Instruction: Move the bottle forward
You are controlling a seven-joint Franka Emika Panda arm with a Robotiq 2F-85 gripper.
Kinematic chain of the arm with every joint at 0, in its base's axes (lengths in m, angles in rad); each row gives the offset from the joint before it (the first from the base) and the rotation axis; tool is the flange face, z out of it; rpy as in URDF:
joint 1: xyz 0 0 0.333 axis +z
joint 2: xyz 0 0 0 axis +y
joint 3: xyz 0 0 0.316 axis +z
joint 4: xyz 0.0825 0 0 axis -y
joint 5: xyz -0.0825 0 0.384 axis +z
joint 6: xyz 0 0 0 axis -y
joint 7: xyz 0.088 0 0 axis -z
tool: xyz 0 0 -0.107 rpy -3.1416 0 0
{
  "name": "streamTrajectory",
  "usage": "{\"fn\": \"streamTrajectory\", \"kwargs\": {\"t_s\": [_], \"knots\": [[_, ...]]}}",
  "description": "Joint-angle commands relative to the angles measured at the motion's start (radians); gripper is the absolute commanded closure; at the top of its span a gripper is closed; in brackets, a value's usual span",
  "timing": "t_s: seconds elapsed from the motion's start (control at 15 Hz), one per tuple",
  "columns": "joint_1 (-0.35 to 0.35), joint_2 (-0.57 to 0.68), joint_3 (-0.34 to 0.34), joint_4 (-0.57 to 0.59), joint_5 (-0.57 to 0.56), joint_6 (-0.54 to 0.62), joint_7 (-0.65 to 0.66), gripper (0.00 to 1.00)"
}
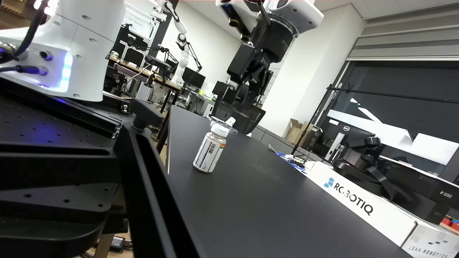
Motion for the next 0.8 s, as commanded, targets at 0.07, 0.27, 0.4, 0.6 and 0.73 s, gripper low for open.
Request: {"fn": "streamTrajectory", "kwargs": {"t_s": [0.07,0.27,0.4,0.6,0.73], "knots": [[0.034,0.003,-0.004,-0.028,0.03,0.061,0.004,0.0],[0.07,0.039,-0.002,-0.016,0.074,0.113,-0.015,0.0],[0.089,0.062,-0.001,-0.016,0.093,0.147,-0.023,0.0],[0.099,0.103,0.01,-0.016,0.077,0.172,0.002,0.0],[0.089,0.128,0.021,-0.015,0.029,0.165,0.041,0.0]]}}
